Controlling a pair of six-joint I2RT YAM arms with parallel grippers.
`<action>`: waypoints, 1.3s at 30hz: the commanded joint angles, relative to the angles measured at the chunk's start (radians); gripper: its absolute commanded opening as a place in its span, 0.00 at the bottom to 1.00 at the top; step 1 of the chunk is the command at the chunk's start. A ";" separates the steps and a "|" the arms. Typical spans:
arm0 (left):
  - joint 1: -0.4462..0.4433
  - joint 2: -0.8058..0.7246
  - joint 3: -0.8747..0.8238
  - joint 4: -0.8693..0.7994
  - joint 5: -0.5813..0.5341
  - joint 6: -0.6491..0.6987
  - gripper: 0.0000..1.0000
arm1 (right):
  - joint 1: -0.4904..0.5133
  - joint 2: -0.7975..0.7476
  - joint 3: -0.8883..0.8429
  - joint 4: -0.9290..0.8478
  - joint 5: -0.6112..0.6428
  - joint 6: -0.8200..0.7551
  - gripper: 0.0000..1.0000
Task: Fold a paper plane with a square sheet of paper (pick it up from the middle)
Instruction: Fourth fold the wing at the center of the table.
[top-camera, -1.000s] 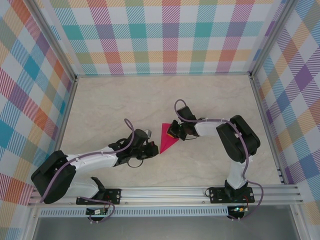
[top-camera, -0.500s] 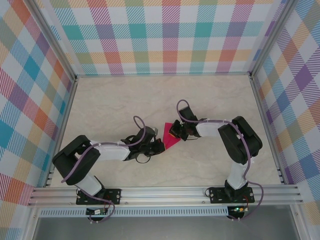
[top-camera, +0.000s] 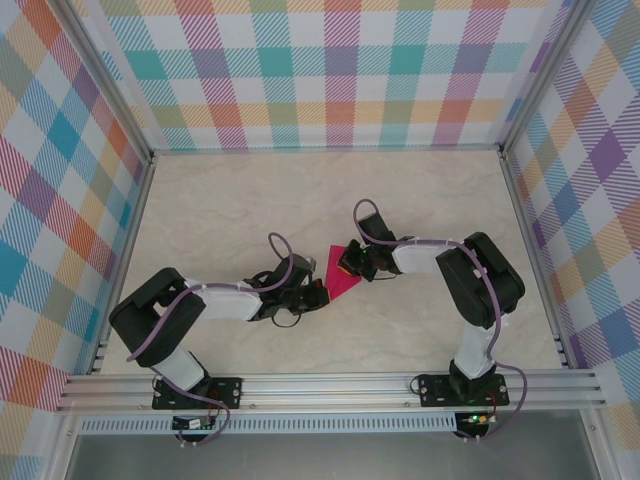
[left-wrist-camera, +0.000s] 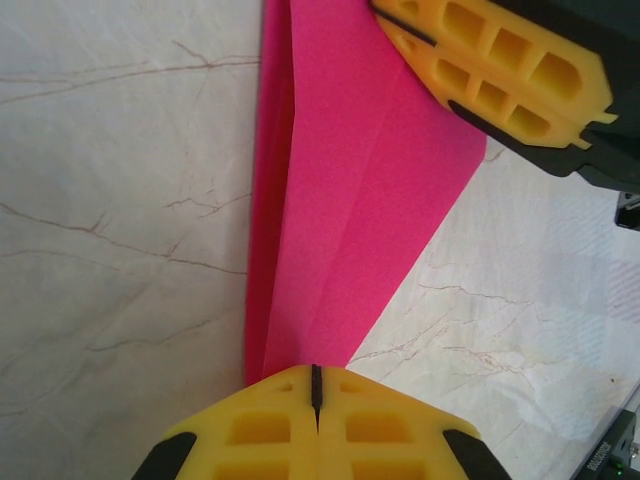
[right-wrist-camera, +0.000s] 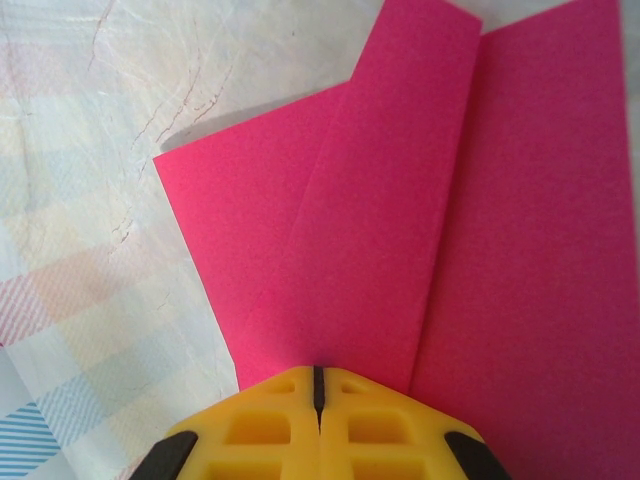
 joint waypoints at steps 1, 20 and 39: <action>0.008 -0.044 0.005 0.015 -0.025 0.025 0.00 | -0.007 0.012 -0.022 -0.075 0.025 -0.020 0.01; 0.007 0.054 -0.036 -0.005 -0.043 0.012 0.00 | -0.008 -0.037 0.031 -0.061 -0.048 -0.147 0.01; 0.008 0.043 -0.073 0.005 -0.050 -0.024 0.00 | 0.062 -0.072 -0.092 0.025 -0.311 -0.332 0.02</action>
